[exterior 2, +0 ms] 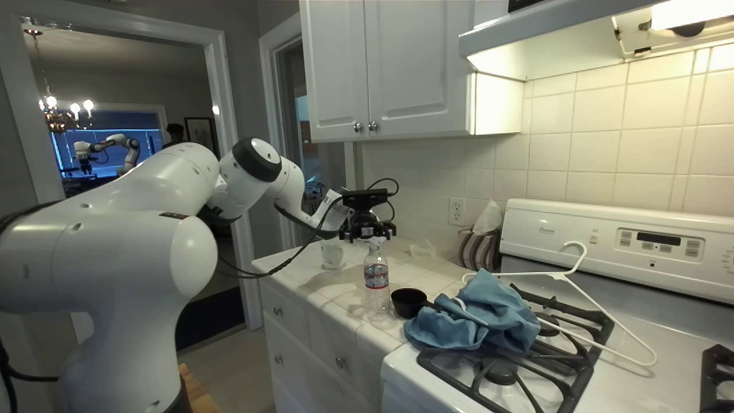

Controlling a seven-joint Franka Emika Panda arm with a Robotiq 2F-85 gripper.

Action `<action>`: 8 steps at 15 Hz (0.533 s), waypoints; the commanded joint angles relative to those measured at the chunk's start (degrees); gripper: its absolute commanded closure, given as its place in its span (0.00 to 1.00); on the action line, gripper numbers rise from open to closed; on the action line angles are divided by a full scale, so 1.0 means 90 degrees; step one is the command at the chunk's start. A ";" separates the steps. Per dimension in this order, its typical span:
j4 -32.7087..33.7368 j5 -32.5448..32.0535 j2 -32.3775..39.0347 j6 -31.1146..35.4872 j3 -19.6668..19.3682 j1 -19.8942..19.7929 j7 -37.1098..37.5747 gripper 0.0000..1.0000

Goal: Put the bottle upright, then move the black pot to the left

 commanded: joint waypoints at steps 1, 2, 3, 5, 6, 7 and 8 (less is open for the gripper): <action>0.0285 0.0198 -0.0071 -0.0103 -0.0295 0.0284 0.0008 0.00; 0.0335 0.0280 -0.0223 -0.0085 -0.0278 0.0346 0.0183 0.00; 0.0385 0.0365 -0.0369 -0.0075 -0.0266 0.0397 0.0359 0.00; 0.0298 0.0761 -0.0773 -0.0017 -0.0275 0.0506 0.0724 0.00; 0.0127 0.0929 -0.1030 0.0058 -0.0288 0.0597 0.0840 0.00; -0.0107 0.1100 -0.1315 0.0154 -0.0308 0.0688 0.0973 0.00; -0.0346 0.1270 -0.1610 0.0237 -0.0345 0.0780 0.1119 0.00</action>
